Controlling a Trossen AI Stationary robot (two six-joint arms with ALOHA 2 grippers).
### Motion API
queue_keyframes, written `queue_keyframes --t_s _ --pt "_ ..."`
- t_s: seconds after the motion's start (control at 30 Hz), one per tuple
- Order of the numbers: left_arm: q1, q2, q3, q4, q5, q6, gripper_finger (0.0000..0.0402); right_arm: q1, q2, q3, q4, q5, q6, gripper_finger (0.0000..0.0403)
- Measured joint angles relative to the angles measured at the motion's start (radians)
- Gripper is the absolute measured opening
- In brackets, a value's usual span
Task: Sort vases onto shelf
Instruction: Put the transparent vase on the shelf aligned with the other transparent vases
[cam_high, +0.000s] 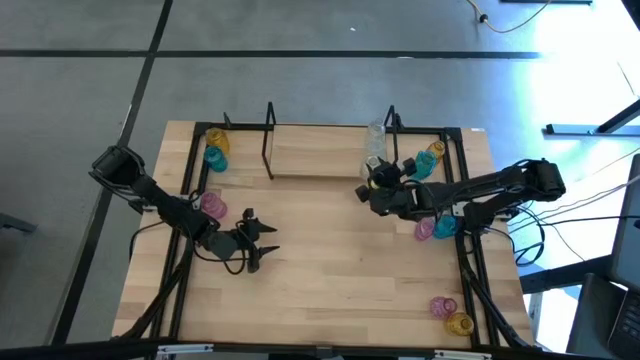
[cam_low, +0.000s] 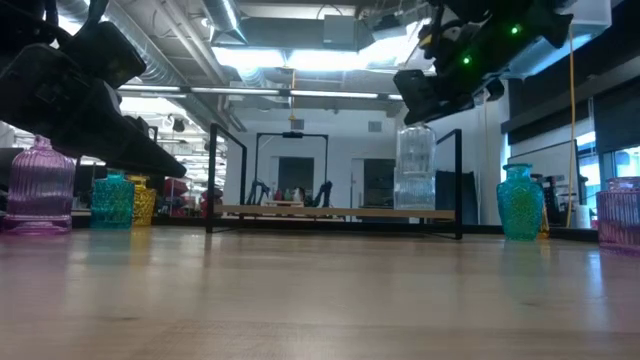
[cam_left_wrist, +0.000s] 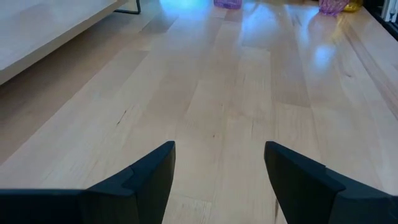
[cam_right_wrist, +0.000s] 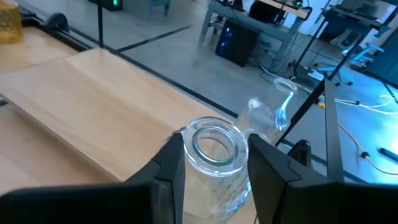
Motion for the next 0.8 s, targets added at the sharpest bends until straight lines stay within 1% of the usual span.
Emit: queue_keyframes --t_s 0.17,0.33,0.8 --pt "0.0 0.0 0.0 -0.001 -0.01 -0.001 0.0241 0.0 0.051 0.0 0.011 0.038 0.02 0.0113" --pt "0.0 0.0 0.0 0.0 -0.01 -0.001 0.0241 -0.004 0.067 0.0 0.031 0.066 0.021 0.0113" --pt "0.0 0.0 0.0 0.0 -0.01 -0.002 0.0241 -0.048 0.154 0.0 0.036 0.077 0.031 0.0113"
